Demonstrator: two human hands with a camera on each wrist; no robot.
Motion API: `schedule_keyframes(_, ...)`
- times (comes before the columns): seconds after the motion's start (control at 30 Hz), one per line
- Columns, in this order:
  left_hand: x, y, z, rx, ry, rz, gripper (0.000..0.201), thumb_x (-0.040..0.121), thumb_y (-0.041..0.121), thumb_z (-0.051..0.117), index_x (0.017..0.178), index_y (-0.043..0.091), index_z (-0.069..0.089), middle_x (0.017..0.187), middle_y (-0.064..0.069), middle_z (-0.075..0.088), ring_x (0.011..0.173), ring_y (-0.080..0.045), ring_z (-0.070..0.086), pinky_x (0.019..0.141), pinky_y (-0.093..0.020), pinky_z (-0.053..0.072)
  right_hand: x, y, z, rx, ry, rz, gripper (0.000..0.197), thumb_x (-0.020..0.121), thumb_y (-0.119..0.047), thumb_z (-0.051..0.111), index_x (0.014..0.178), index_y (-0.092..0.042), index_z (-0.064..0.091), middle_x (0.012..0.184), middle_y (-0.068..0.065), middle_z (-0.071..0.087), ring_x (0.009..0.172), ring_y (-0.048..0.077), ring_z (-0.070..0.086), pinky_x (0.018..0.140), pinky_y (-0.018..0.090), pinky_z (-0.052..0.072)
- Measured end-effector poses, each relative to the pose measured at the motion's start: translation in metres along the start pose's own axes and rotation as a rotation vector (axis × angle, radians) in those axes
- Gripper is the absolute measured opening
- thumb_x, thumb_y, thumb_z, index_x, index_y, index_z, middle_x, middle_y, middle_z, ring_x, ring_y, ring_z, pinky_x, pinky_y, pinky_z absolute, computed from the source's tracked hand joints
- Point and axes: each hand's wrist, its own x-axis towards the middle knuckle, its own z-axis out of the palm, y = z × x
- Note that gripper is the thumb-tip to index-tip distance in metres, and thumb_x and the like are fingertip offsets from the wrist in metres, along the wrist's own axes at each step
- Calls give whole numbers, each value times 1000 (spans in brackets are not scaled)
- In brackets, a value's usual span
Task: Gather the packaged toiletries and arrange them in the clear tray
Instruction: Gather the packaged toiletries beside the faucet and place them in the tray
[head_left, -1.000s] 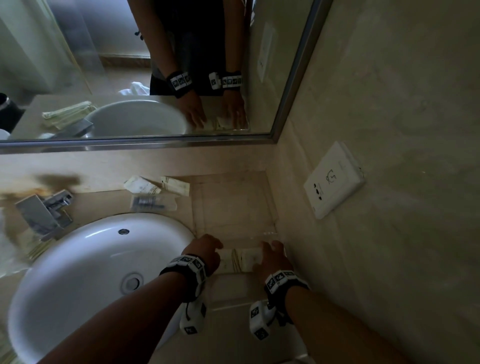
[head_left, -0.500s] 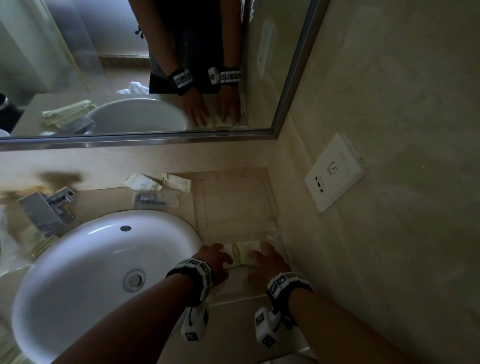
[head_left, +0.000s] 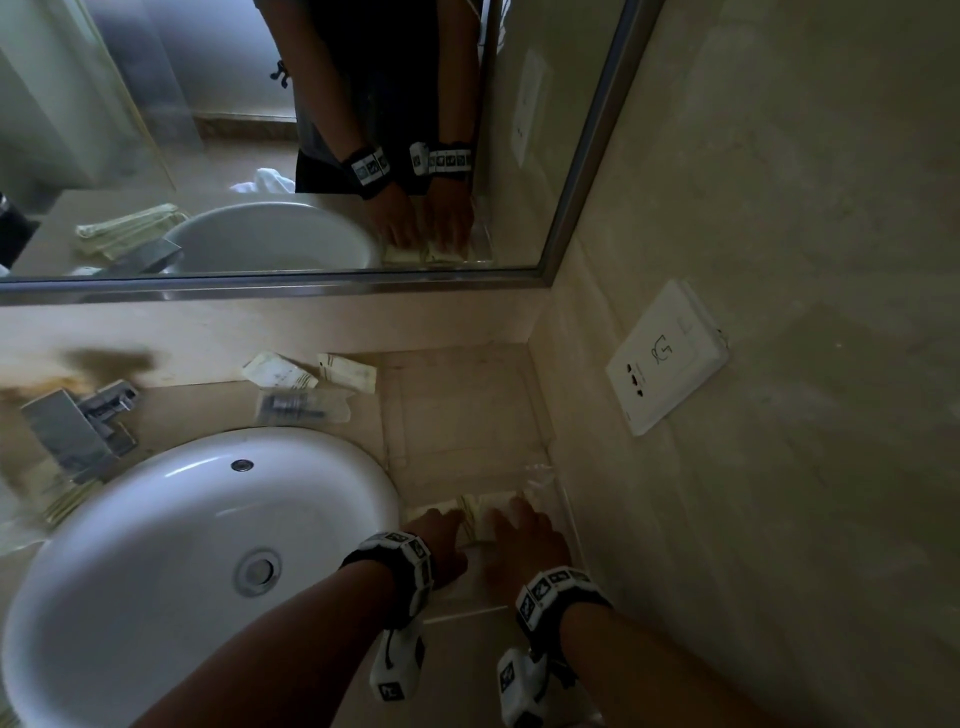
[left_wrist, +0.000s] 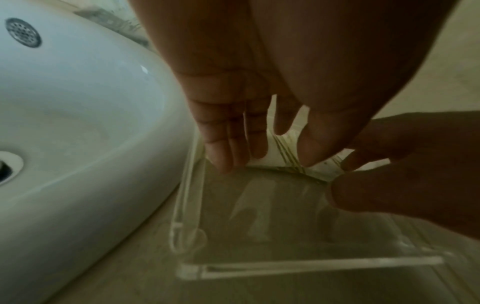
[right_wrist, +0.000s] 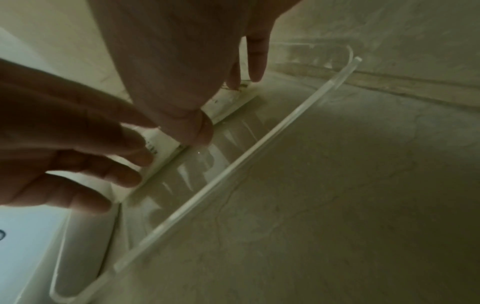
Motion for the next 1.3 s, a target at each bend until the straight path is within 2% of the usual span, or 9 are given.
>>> schedule_keyframes(0.13,2,-6,-2,63,15,-32,69,90,47,53,150,23,28,146,-11,32,126,-32,48,101,-38,46,2,1,7,43,-72,-8,89,87,-46,59,154,-39,1,163,3,-17,150,33,-4,120,48,16)
schedule_keyframes(0.3,7,-6,-4,113,31,-11,51,85,46,56,128,17,53,133,-11,35,113,-33,53,94,-39,49,8,7,6,53,-76,-54,89,89,-48,58,154,-40,-2,162,-2,-20,150,29,-9,121,44,14)
schedule_keyframes(0.37,7,-7,-5,109,30,-8,51,85,46,56,127,17,54,132,-11,35,112,-33,54,95,-40,49,4,7,4,54,-53,-48,86,88,-47,57,154,-39,2,163,-1,-13,150,31,-3,120,45,17)
schedule_keyframes(0.5,8,-9,-3,94,42,-15,55,85,48,56,131,18,51,134,-10,35,113,-31,54,97,-40,49,-5,4,3,115,57,54,67,87,-40,52,148,-37,25,154,7,24,136,32,32,110,46,35)
schedule_keyframes(0.6,7,-8,-2,58,43,-22,58,86,48,54,135,18,48,138,-9,33,116,-30,53,101,-39,47,-8,5,7,121,-43,71,71,87,-47,50,150,-41,18,151,8,33,133,31,39,108,46,37)
schedule_keyframes(0.8,-5,-9,-4,-50,97,-22,64,90,45,55,145,18,40,147,-9,30,129,-27,47,108,-36,42,-5,1,6,105,-38,54,70,85,-52,50,148,-41,23,147,6,37,132,31,40,106,46,40)
schedule_keyframes(1.07,-45,-41,-35,-217,242,-102,52,92,44,52,141,27,44,146,-4,37,130,-24,47,106,-32,41,-4,-18,-13,174,5,22,74,91,-54,50,154,-35,16,162,4,13,147,26,21,117,39,27)
schedule_keyframes(1.17,-64,-64,-49,-244,293,-159,49,93,43,51,139,26,47,143,-5,39,122,-23,53,101,-33,45,-2,-41,-22,130,115,-54,70,90,-54,47,152,-32,21,156,6,25,140,26,33,112,38,35)
schedule_keyframes(1.3,-88,-100,-67,-290,352,-236,43,94,40,50,135,26,51,139,-5,43,120,-22,55,102,-34,46,-1,-85,-39,163,200,-102,63,91,-50,46,149,-35,27,152,1,29,138,22,33,109,36,37)
